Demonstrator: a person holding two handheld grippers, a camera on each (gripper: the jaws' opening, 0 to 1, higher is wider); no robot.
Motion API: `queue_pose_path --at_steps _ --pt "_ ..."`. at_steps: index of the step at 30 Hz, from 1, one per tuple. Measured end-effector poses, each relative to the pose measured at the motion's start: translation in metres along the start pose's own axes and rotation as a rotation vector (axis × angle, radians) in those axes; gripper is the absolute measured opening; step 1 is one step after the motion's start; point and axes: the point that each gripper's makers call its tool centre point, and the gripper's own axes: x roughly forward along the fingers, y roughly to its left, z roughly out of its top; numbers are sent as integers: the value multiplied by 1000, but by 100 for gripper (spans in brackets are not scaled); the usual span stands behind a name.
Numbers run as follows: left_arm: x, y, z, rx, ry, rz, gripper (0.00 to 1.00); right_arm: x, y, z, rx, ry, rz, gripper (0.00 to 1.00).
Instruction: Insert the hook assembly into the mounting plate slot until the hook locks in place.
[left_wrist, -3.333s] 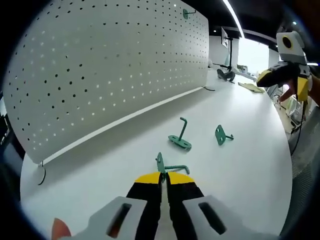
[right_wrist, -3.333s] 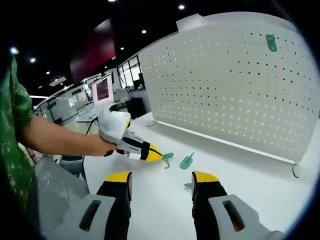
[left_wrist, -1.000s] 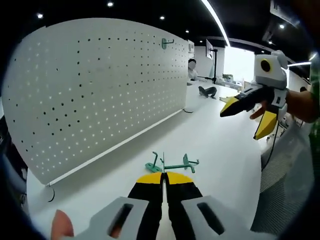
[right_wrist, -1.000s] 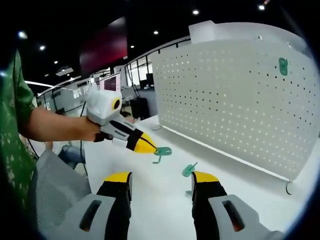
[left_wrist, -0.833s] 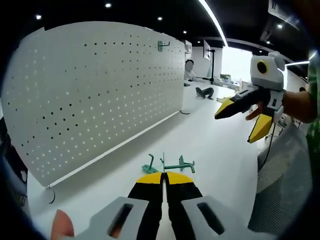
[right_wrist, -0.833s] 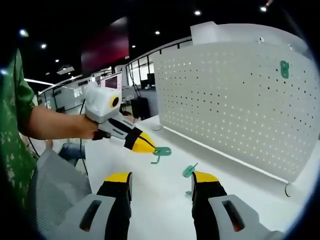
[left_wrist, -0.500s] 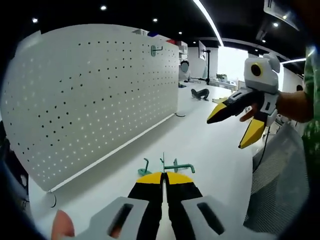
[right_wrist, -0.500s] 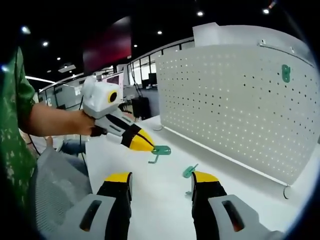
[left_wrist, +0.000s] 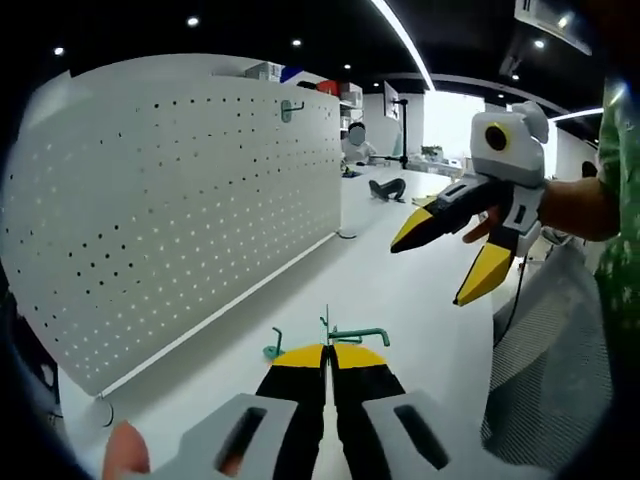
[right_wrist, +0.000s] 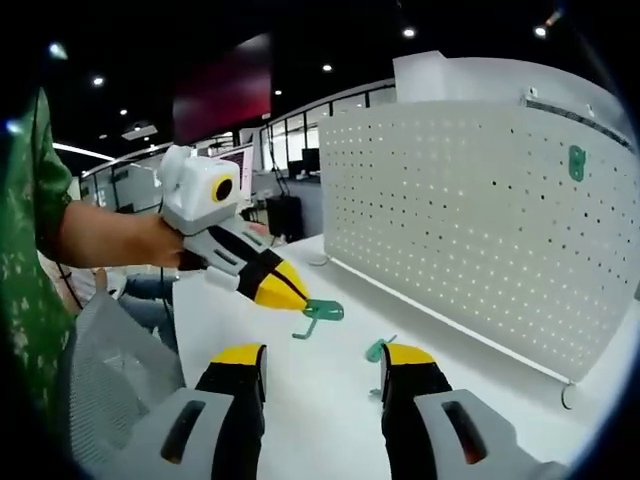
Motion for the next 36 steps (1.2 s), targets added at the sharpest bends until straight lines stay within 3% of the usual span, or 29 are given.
queue_pose_path --at_steps 16,36 --pt "-6 -28 3 84 15 -74 1 -1 1 0 -35 1 5 38" --pt "-10 -53 8 163 13 -179 1 2 9 -3 -64 18 92 15"
